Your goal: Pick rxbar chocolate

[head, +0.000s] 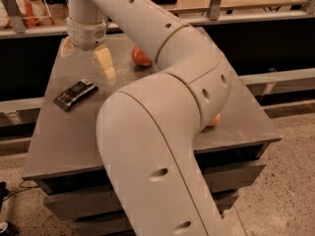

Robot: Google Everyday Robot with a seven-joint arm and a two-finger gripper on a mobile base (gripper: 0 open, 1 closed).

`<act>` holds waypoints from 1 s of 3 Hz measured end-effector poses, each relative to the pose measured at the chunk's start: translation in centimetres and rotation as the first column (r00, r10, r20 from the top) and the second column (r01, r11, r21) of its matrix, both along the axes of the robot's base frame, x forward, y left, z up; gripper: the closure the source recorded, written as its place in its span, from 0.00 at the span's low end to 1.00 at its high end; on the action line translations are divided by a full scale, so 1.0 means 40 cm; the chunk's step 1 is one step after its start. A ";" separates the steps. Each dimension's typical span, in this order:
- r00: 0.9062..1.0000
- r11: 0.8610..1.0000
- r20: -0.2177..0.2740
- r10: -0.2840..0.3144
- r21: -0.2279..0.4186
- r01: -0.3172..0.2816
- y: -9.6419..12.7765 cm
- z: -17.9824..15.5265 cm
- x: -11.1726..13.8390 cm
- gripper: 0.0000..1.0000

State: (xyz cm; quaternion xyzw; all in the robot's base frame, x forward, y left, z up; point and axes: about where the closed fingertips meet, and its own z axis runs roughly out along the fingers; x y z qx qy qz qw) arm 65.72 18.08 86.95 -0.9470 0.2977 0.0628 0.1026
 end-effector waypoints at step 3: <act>0.985 0.999 -0.171 -0.001 0.040 0.008 0.053 -0.057 -0.098 0.00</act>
Offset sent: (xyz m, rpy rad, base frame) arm -0.0767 -0.0034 -0.0172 -0.0583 0.2807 0.0280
